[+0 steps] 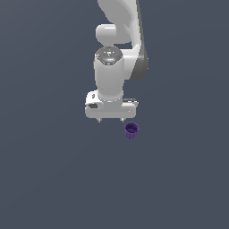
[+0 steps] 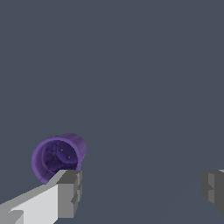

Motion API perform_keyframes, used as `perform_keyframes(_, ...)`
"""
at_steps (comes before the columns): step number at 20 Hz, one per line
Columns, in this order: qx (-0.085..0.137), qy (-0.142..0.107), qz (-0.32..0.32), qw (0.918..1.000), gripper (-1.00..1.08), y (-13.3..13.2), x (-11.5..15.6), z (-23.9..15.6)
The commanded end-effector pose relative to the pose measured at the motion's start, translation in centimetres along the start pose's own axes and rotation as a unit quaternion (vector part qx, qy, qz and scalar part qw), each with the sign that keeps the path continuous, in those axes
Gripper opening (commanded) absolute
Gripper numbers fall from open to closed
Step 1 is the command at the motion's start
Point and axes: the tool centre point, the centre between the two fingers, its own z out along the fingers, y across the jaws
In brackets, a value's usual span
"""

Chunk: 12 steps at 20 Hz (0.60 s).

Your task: Pick up the object and move it to a goal position.

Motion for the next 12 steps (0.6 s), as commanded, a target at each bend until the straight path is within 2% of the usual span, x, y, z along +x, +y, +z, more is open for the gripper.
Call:
perform_keyframes(1,0.000,0.000,0.000,1.0000,0.28,0.00,0.00,0.00)
perform_keyframes(12,-0.001,-0.008,-0.010,0.9999,0.28,0.34,-0.33,0.63)
